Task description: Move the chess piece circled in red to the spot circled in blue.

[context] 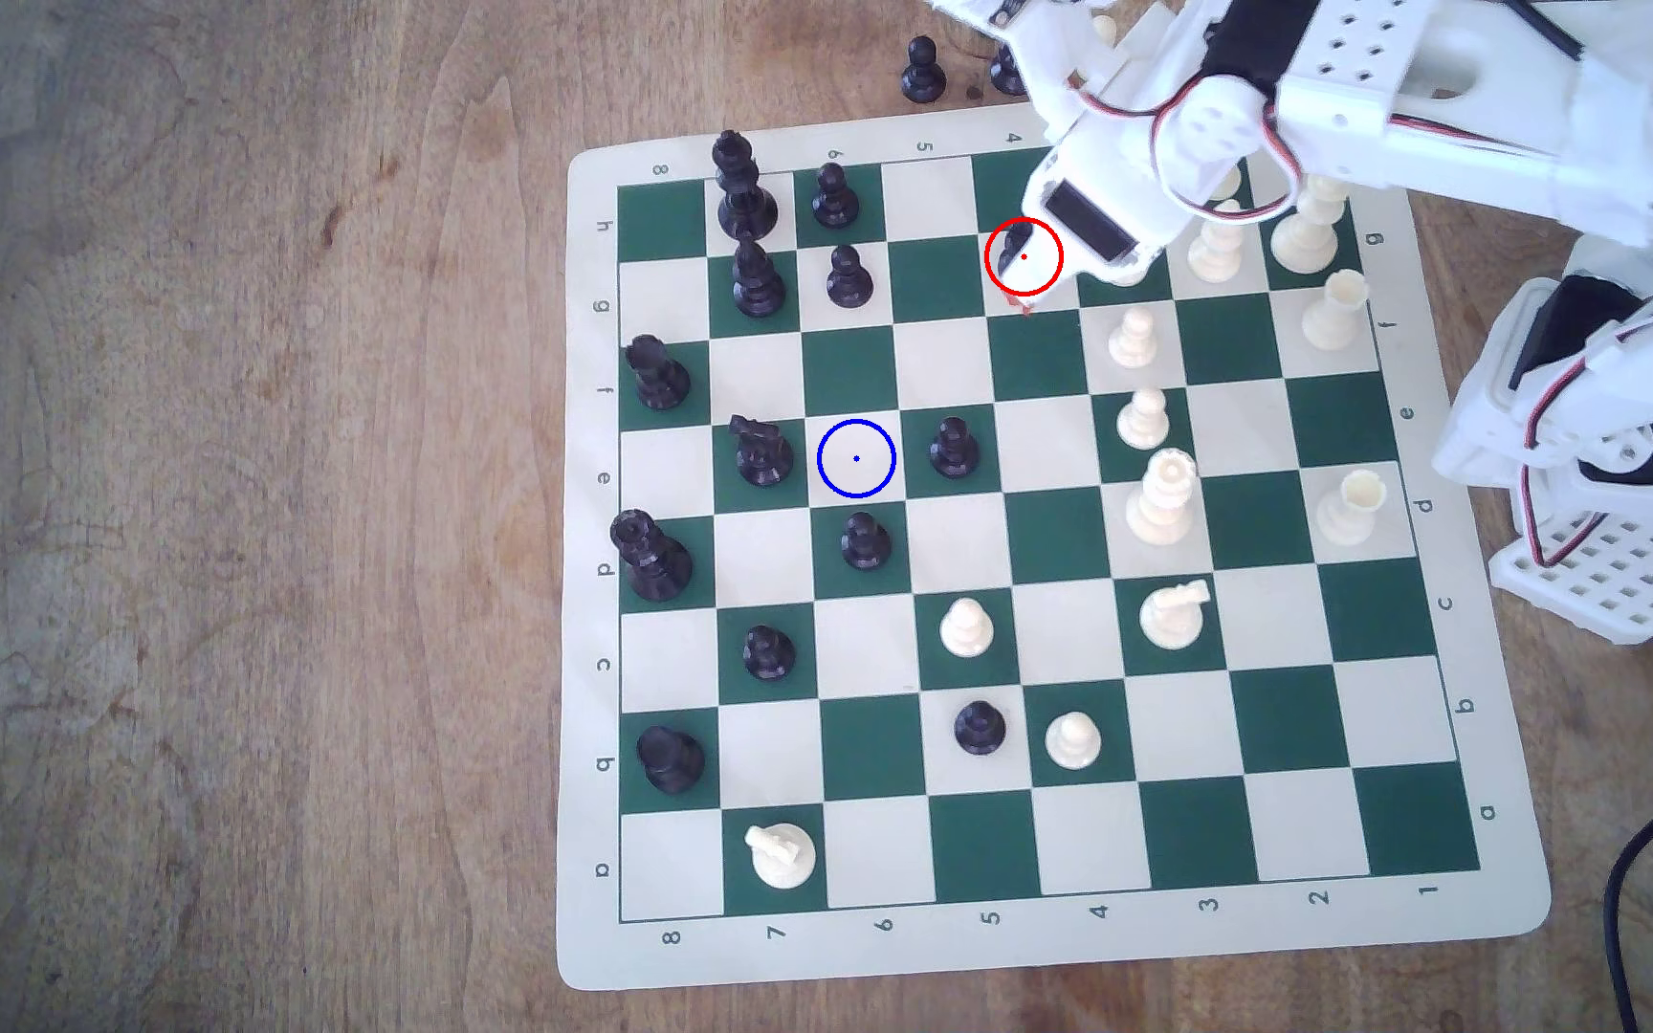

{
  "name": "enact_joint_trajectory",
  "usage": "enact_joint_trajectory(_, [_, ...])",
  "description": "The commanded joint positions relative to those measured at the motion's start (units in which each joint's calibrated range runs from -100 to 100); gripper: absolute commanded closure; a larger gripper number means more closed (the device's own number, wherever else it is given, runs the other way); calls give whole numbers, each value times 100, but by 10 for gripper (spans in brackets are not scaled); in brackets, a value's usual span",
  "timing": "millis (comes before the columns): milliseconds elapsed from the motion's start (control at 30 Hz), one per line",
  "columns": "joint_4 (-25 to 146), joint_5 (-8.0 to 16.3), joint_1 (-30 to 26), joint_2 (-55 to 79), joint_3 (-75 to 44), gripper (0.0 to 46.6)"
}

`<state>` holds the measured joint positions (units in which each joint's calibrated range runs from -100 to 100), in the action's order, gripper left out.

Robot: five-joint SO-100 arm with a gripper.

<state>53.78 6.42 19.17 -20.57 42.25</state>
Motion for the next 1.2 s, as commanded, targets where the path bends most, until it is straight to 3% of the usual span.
enact_joint_trajectory(0, [-194, -29, 97, 172, -281, 276])
enact_joint_trajectory(1167, [-1111, -39, 89, 631, -245, 278])
